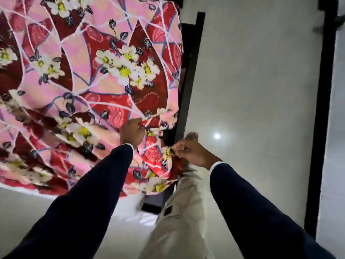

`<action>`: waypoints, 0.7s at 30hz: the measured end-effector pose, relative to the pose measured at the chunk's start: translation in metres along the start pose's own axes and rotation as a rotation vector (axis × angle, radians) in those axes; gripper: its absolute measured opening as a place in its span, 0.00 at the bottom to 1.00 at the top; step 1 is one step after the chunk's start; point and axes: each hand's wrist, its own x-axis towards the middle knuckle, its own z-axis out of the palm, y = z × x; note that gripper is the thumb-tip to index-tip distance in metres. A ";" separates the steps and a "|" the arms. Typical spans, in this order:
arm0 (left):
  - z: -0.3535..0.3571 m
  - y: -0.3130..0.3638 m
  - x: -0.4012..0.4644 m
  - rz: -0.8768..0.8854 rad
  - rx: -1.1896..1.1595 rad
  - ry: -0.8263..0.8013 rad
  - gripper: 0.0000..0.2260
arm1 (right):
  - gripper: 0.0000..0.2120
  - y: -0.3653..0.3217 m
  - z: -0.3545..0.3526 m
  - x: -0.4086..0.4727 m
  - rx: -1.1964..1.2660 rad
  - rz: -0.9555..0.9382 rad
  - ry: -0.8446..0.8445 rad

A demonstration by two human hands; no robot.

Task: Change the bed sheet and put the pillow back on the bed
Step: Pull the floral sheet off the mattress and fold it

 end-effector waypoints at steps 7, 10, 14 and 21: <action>0.015 0.010 0.064 -0.070 0.022 -0.019 0.20 | 0.06 -0.070 -0.123 0.160 0.213 0.079 0.223; 0.009 0.015 0.075 -0.092 0.113 -0.152 0.18 | 0.12 -0.112 -0.157 0.210 0.334 0.061 0.272; 0.005 0.019 0.077 -0.125 0.155 -0.165 0.12 | 0.09 -0.138 -0.178 0.279 0.211 0.147 0.332; 0.005 0.029 0.070 -0.166 0.098 -0.083 0.12 | 0.10 -0.135 -0.208 0.329 -0.114 0.122 0.235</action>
